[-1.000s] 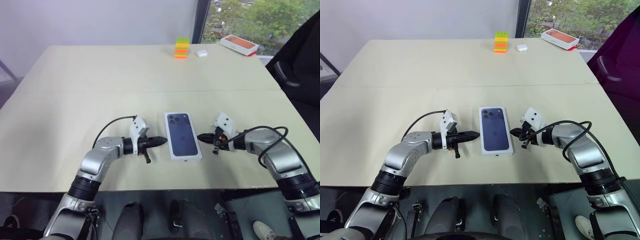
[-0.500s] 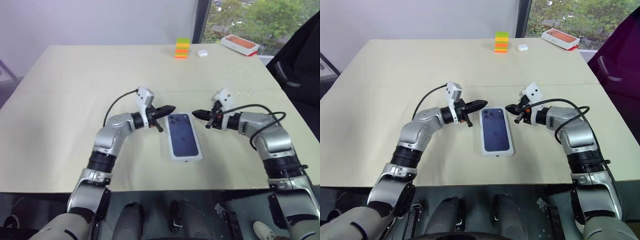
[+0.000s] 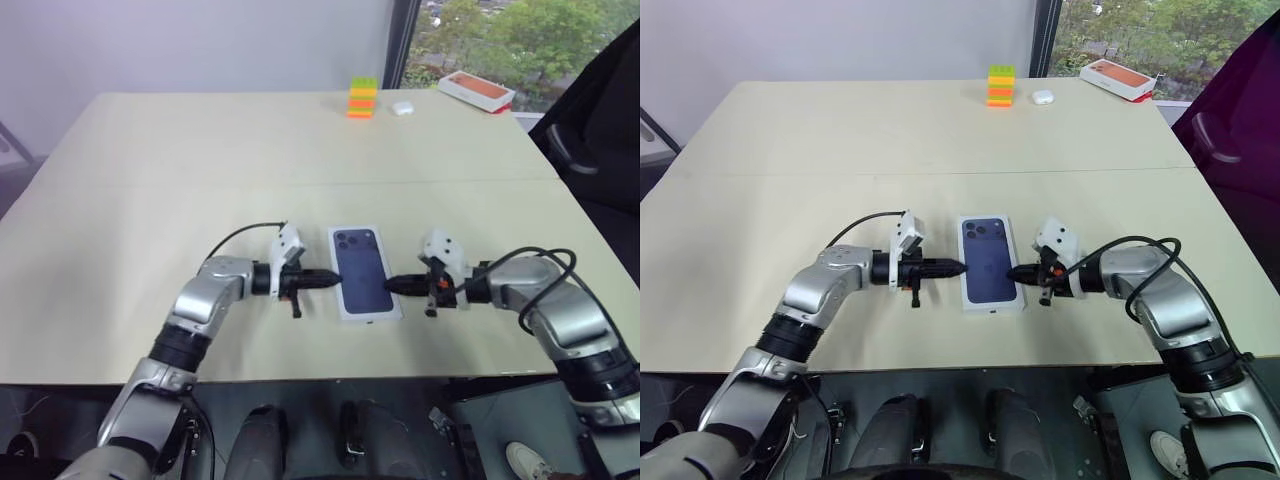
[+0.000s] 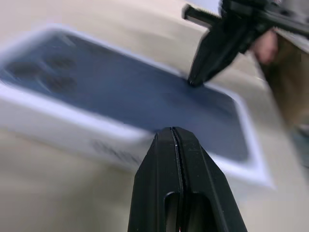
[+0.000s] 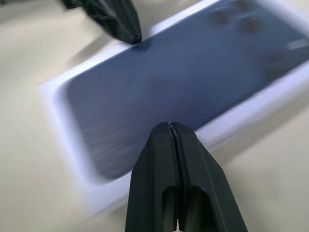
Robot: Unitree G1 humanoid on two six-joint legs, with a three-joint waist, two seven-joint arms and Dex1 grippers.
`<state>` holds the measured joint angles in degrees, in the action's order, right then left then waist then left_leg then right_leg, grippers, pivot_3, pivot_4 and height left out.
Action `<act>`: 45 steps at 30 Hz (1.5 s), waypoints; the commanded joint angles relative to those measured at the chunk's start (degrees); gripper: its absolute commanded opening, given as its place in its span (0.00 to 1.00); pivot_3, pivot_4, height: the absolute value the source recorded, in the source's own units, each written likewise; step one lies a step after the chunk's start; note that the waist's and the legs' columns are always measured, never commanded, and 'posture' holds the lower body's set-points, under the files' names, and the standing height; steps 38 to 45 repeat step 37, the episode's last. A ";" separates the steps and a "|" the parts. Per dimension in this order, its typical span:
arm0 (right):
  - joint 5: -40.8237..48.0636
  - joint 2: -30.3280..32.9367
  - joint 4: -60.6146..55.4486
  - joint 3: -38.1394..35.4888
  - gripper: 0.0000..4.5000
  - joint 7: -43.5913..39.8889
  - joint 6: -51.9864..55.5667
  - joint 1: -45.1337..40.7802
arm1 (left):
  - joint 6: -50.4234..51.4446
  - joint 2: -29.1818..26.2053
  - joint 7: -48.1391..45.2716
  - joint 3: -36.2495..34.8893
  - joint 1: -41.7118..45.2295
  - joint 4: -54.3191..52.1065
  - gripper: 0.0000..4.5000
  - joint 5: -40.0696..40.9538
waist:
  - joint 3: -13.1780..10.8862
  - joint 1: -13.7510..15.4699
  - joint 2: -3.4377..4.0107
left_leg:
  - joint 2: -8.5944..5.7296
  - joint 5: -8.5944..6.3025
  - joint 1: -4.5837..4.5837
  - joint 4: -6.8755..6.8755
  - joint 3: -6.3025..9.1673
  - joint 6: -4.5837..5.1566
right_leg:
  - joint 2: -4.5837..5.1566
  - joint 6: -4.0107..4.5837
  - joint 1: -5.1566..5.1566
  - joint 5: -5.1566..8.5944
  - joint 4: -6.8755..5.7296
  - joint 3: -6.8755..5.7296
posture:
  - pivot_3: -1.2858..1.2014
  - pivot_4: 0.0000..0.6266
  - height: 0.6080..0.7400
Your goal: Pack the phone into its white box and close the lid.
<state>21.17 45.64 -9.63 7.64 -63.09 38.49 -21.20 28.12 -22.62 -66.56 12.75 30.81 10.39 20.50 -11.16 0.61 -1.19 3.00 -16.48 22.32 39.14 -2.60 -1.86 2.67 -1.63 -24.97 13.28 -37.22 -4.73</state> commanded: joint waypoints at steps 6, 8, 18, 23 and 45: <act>2.11 -3.70 4.94 -5.34 0.01 2.93 -2.47 -4.58 | -2.19 -1.73 3.77 -7.97 1.86 -2.31 0.00 2.46 | -0.03 -0.10 -0.03 | 0.00 0.00 0.08 0.00 -0.01 0.00 | -0.01 -0.02 -0.06 -0.02 0.01 0.01 | 0.52 0.24 1.00; 3.21 -5.00 7.10 -8.33 0.06 3.45 -5.03 -6.05 | -1.61 -3.68 3.62 -10.47 1.36 -2.92 0.06 3.70 | -0.03 -0.16 -0.02 | 0.01 0.00 0.08 -0.02 0.00 0.00 | -0.02 0.08 -0.07 -0.08 -0.01 0.01 | 0.52 0.24 1.00; 2.21 -3.47 14.65 -11.89 1.00 -0.01 -14.86 -10.19 | -5.18 -13.24 4.32 -18.82 -5.21 -3.58 0.99 4.33 | -0.03 0.10 -0.02 | 0.02 0.00 0.11 -0.09 -0.05 0.00 | 0.02 0.13 -0.13 -0.11 0.01 0.00 | 0.52 0.24 1.00; 0.50 -1.11 19.70 -12.13 1.00 -2.11 -19.07 -10.54 | -6.68 -17.69 2.58 -22.35 -9.63 -4.48 0.99 5.57 | -0.04 0.00 0.00 | 0.02 0.00 0.13 -0.08 -0.15 0.00 | 0.05 0.13 -0.18 -0.11 0.03 0.04 | 0.52 0.24 1.00; -0.52 2.08 21.99 -14.04 1.00 -4.24 -23.16 -7.74 | -14.17 -20.86 3.01 -25.56 -12.04 1.66 0.99 3.65 | -0.05 0.06 0.02 | 0.04 0.00 0.12 -0.09 -0.17 -0.01 | 0.04 0.14 -0.20 -0.11 0.00 0.04 | 0.52 0.24 1.00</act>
